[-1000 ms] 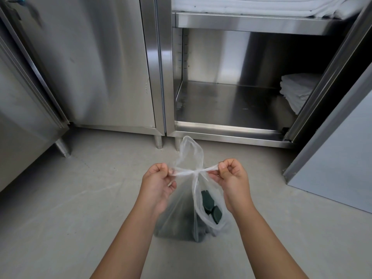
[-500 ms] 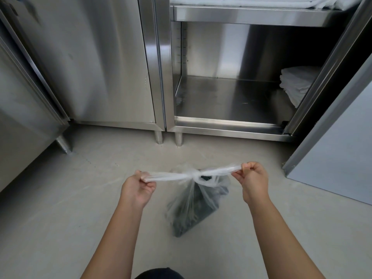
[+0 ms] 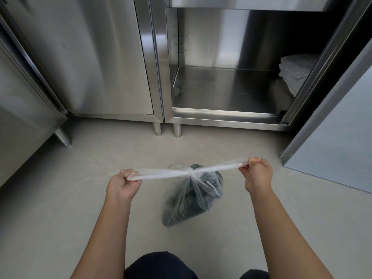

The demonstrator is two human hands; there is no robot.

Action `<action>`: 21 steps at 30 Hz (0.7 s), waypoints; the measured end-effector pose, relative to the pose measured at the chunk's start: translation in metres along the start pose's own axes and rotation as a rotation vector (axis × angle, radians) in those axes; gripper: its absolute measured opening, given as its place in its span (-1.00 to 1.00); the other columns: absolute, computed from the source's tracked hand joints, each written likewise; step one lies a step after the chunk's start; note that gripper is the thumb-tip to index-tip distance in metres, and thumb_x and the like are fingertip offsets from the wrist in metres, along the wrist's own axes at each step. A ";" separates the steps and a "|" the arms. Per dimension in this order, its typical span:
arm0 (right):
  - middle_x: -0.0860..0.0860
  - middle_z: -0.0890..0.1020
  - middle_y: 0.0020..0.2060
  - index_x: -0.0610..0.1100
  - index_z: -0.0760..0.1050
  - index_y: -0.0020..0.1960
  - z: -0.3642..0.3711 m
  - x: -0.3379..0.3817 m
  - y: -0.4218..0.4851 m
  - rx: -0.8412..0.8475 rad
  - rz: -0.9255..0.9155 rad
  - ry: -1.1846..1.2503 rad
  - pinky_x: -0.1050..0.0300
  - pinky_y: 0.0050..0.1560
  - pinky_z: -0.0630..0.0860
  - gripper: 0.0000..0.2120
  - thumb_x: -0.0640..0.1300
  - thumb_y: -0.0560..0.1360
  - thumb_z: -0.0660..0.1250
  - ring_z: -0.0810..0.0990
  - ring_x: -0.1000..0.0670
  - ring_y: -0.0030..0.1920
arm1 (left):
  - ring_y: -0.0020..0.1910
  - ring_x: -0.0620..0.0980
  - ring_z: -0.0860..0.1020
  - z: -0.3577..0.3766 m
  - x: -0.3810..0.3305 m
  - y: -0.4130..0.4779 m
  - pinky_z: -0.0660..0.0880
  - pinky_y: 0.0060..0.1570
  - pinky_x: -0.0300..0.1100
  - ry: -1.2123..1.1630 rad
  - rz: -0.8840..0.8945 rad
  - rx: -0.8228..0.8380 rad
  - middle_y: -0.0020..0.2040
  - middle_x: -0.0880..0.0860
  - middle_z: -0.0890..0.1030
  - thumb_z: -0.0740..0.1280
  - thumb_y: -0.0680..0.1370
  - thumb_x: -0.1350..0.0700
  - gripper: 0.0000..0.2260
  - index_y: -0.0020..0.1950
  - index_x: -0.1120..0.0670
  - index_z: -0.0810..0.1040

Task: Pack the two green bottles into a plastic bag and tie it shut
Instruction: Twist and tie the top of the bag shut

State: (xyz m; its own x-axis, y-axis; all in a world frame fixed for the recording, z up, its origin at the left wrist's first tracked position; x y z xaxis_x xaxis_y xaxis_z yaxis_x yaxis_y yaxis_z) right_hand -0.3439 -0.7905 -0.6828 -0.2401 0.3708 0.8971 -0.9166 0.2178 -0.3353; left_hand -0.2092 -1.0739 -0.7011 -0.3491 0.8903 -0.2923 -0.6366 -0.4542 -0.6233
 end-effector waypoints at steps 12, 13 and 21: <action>-0.09 0.36 -0.43 -0.19 0.32 -0.29 0.001 0.006 -0.005 0.193 0.037 0.152 0.32 -0.50 0.46 -0.73 -0.39 0.54 0.05 0.41 0.14 -0.62 | -0.71 -0.16 0.20 0.003 -0.006 -0.004 0.18 -0.68 -0.41 -0.002 0.113 0.102 -0.66 -0.04 0.24 -0.10 0.59 0.32 -0.68 -0.32 0.06 0.17; -0.08 0.36 -0.44 -0.19 0.32 -0.29 0.001 0.007 -0.005 0.223 0.035 0.158 0.32 -0.50 0.46 -0.73 -0.38 0.55 0.05 0.41 0.14 -0.61 | -0.71 -0.16 0.20 0.004 -0.006 -0.005 0.18 -0.68 -0.42 -0.007 0.129 0.108 -0.67 -0.04 0.24 -0.09 0.60 0.31 -0.68 -0.31 0.06 0.17; 0.02 0.44 -0.50 -0.17 0.33 -0.31 0.016 0.012 -0.019 0.474 0.026 0.139 0.28 -0.50 0.40 -0.71 -0.39 0.53 0.05 0.37 0.09 -0.52 | -0.65 -0.20 0.28 0.025 0.011 -0.023 0.27 -0.61 -0.41 0.275 0.187 0.332 -0.58 -0.08 0.35 -0.03 0.63 0.12 -0.68 -0.33 0.06 0.23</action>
State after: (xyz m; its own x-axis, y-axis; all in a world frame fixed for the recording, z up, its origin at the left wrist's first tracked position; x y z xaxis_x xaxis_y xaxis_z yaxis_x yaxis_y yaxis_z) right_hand -0.3345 -0.8045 -0.6614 -0.2492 0.4946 0.8327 -0.9632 -0.2157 -0.1601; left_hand -0.2154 -1.0545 -0.6714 -0.3127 0.7471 -0.5866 -0.7811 -0.5536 -0.2887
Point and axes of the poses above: each hand's wrist, its own y-axis towards the middle knuckle, its own z-axis out of the palm, x = y × z, the point moved 1 cm from there along y, towards the middle knuckle
